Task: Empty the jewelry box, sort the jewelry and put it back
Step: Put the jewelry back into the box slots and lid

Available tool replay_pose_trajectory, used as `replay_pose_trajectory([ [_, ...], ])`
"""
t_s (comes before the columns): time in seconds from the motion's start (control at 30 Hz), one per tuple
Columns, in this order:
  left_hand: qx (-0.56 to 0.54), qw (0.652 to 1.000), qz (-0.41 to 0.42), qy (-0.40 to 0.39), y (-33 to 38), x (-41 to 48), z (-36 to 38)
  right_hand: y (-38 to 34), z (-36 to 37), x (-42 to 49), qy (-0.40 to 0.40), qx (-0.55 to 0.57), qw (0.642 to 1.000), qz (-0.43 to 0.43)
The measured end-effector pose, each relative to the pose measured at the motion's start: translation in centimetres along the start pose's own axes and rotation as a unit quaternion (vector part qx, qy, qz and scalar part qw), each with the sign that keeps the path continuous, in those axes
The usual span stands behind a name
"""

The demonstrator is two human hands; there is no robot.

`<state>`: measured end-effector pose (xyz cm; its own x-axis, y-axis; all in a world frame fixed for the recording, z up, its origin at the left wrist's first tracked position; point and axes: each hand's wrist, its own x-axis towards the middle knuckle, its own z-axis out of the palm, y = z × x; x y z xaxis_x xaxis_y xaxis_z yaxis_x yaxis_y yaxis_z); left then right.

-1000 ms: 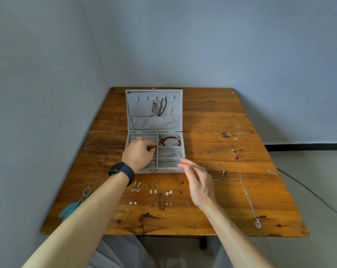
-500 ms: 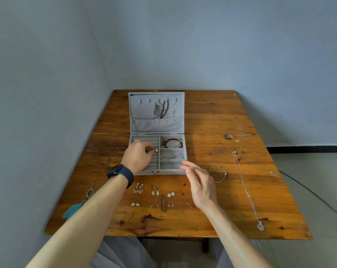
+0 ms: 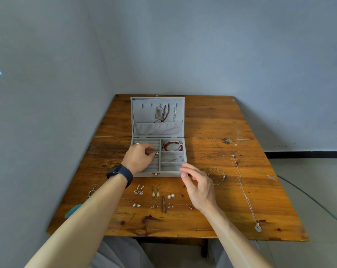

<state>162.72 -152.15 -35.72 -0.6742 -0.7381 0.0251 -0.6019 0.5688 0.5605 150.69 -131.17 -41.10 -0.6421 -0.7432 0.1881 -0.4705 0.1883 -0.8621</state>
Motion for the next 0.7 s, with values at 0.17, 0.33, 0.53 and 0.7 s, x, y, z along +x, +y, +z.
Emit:
replay_pose_trajectory([
  [0.17, -0.007, 1.0, 0.017, 0.012, 0.6, -2.7, -2.0, -0.8, -0.9, -0.1, -0.023, -0.013, 0.999, -0.022],
  [0.33, -0.014, 0.997, 0.061, 0.033, 1.3, -8.5, -1.5, -1.5, -1.3, -2.4, 0.011, -0.123, 0.988, -0.097],
  [0.53, 0.071, 0.99, 0.11, 0.053, 2.4, -13.0, 2.3, -1.7, -1.3, -4.1, -0.044, -0.208, 0.972, -0.095],
  [0.7, 0.134, 0.984, 0.101, 0.067, 3.0, -13.1, 4.0, -2.3, -0.9, -4.0, -0.084, -0.245, 0.964, -0.067],
])
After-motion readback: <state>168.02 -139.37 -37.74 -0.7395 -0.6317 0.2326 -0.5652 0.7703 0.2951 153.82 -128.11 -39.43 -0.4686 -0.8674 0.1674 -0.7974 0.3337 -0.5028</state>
